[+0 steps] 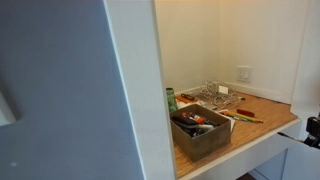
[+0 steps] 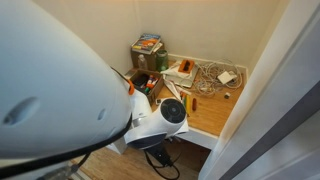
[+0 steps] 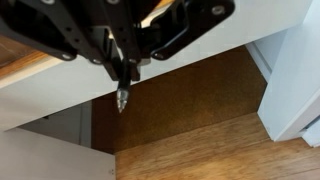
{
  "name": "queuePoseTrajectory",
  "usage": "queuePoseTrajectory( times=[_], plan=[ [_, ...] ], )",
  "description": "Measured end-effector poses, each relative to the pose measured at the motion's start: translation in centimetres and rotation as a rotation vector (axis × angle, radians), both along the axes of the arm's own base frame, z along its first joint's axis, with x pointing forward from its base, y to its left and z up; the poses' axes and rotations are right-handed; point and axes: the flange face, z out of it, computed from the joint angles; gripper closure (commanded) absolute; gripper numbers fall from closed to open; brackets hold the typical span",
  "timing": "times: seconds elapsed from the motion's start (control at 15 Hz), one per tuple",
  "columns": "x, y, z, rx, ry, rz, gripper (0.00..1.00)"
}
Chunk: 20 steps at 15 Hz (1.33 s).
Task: Pick up the black retractable buttoned pen and press the pen button against the closet worktop edge before putting it in the cardboard box
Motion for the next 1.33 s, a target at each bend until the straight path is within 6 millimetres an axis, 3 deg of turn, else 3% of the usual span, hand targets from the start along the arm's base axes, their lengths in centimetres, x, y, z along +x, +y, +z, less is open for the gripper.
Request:
queuePoseTrajectory(
  times=[0.6,1.33],
  plan=[
    [-0.3,-0.9,-0.3,0.037,0.053,-0.040,0.97],
    [2.3,-1.8,-2.1,0.060,0.160,0.007,0.97]
  ],
)
